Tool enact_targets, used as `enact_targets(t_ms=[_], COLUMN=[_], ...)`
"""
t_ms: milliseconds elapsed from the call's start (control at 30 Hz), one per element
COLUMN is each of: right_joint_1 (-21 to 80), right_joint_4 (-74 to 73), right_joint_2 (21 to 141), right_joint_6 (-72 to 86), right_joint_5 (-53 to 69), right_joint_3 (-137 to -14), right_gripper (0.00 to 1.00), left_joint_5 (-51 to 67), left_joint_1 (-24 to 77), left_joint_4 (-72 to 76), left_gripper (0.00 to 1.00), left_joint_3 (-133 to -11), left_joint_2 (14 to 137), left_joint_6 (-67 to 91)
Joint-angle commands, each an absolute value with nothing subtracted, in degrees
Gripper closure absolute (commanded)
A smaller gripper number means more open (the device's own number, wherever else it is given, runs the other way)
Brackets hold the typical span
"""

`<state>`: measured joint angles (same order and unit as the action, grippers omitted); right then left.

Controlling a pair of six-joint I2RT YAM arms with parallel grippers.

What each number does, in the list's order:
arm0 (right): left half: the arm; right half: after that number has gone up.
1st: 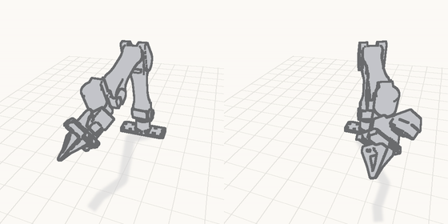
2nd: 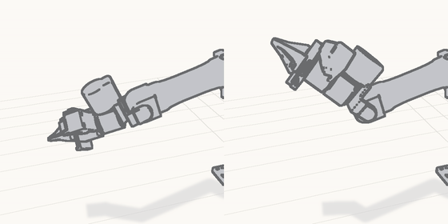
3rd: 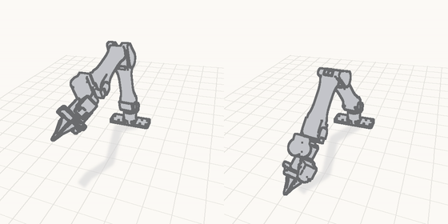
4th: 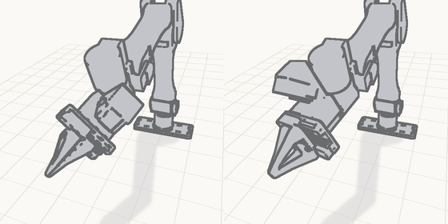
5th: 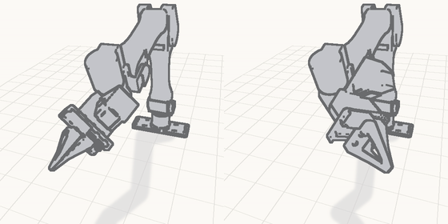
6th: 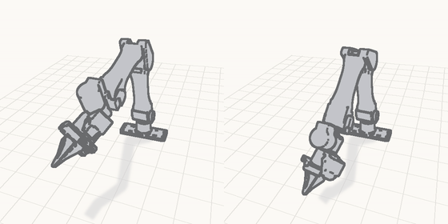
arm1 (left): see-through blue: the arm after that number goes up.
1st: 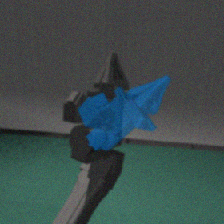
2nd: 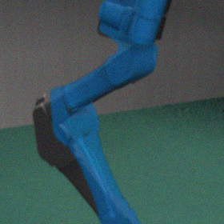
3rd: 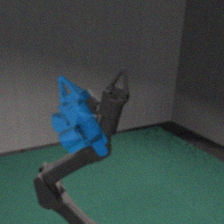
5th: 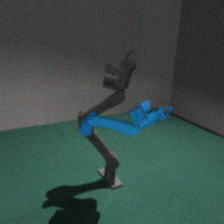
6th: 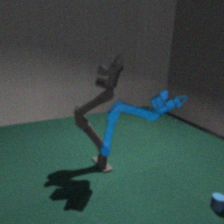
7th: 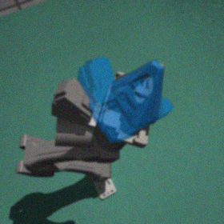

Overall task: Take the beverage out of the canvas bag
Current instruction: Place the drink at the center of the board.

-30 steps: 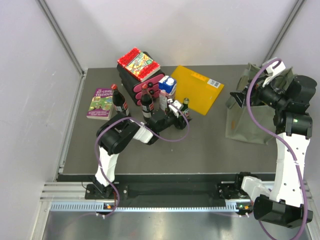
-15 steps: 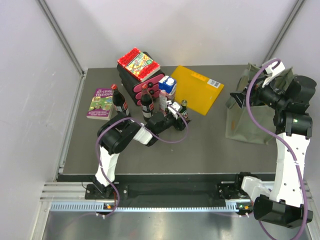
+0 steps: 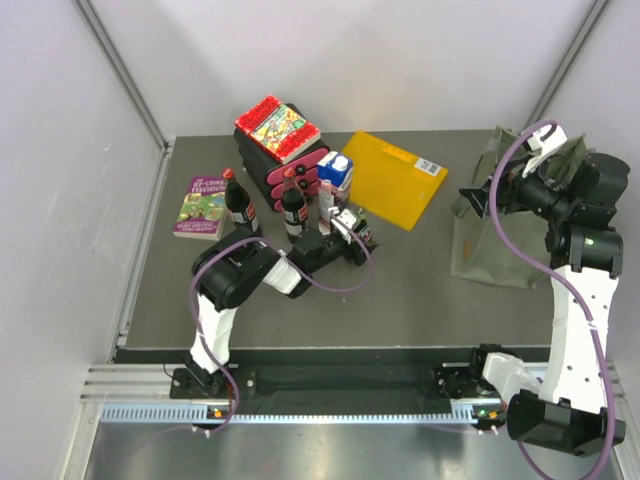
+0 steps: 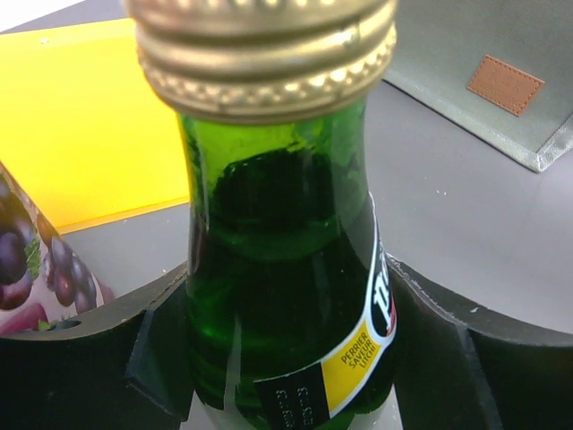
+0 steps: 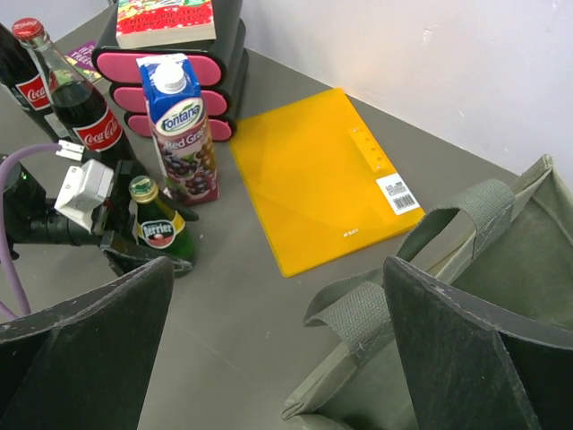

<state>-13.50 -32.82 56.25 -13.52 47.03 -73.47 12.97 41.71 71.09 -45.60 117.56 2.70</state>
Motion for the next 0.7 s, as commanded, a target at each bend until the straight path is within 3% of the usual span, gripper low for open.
enact_targets(t_ms=[0, 267, 300, 333, 467, 667], right_joint_1=[-13.18, -13.1, -13.18, -13.1, -13.27, -13.62], right_joint_4=[-31.73, -33.05, -33.57, -34.18, -36.65, -37.97], right_joint_2=[54.58, 52.82, 52.91, 53.17, 54.58, 55.54], right_joint_6=[-14.68, -16.08, -16.0, -15.82, -15.56, -13.72], right_joint_5=[47.46, 47.11, 46.94, 46.59, 44.75, 35.8], right_joint_3=[-73.48, -73.39, -73.74, -74.78, -79.0, -84.11], right_gripper=[0.0, 0.0, 0.0, 0.0, 0.0, 0.0], left_joint_5=[12.92, 12.83, 12.75, 12.74, 12.13, 10.64], left_joint_1=[41.75, 42.71, 42.71, 42.71, 43.59, 44.03], left_joint_4=[78.84, 73.74, 73.39, 72.95, 67.17, 46.43], left_gripper=[0.22, 0.13, 0.1, 0.01, 0.01, 0.01], left_joint_3=[-45.09, -43.24, -42.98, -42.37, -41.31, -43.68], left_joint_2=[111.71, 106.35, 105.91, 104.52, 98.1, 84.13], left_joint_6=[2.37, 1.32, 1.49, 1.76, 2.28, 4.04])
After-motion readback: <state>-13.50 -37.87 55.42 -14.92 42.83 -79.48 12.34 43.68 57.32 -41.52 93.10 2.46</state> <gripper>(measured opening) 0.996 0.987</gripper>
